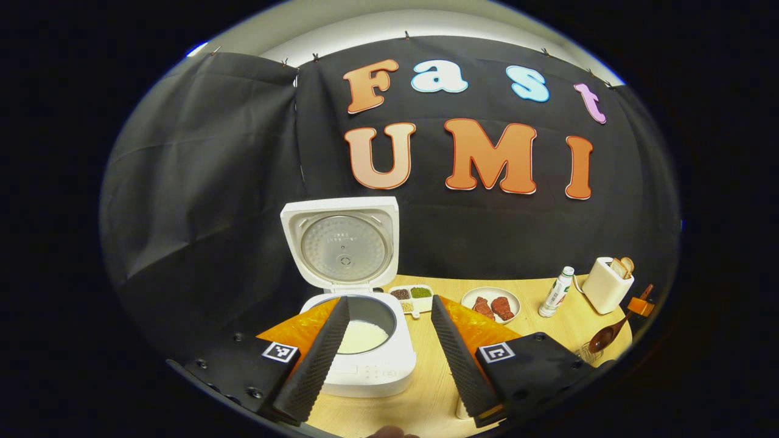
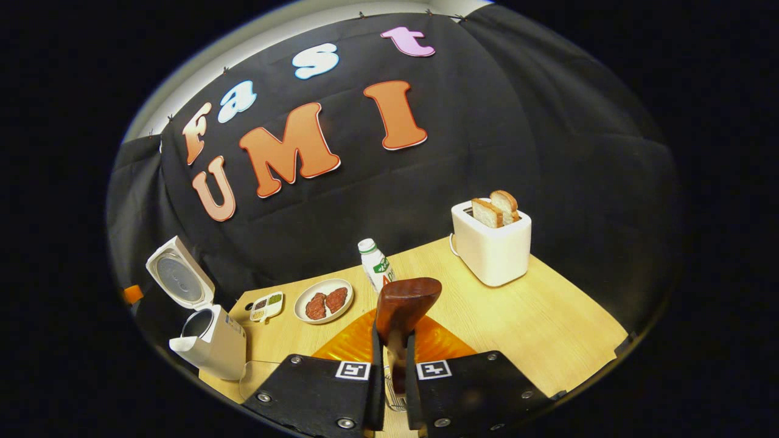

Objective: Close the left gripper, press the button to open the rice cooker; take a wooden spoon from the chopstick holder with the right hand, scoop a spoonful of rice and pour it into the rice cooker, then put the wooden spoon back into the chopstick holder.

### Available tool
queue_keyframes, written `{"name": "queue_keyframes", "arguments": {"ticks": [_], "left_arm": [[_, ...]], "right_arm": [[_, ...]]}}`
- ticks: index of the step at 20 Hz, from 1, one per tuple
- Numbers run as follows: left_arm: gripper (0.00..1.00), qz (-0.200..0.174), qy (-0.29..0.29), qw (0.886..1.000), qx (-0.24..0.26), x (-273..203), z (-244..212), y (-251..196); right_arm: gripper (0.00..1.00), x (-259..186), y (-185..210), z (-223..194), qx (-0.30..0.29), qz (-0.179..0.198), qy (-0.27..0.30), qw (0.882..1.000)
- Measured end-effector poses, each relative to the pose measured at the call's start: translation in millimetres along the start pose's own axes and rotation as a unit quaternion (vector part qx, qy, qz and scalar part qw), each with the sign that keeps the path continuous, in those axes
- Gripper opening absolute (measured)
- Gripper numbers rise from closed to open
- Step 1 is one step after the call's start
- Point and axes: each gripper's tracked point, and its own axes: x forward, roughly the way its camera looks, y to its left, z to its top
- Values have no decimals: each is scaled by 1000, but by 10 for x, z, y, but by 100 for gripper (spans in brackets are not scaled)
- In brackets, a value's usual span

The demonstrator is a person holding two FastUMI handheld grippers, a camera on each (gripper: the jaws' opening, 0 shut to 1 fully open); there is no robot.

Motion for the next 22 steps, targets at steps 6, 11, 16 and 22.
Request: {"name": "queue_keyframes", "arguments": {"ticks": [6, 11, 16, 22], "left_arm": [[94, 2, -8, 1000, -9, 72, 156, 6], [94, 11, -26, 999, -30, 190, 401, 200], [95, 12, -44, 996, -81, 430, 822, 506], [92, 41, -45, 997, -50, 843, 1323, 884]], "right_arm": [[16, 12, -18, -247, 27, 13, 30, 999], [20, 8, 3, -378, 54, 21, 51, 997], [28, -16, 43, -397, 82, 18, 62, 995], [83, -130, -174, -277, 29, -15, 56, 998]]}}
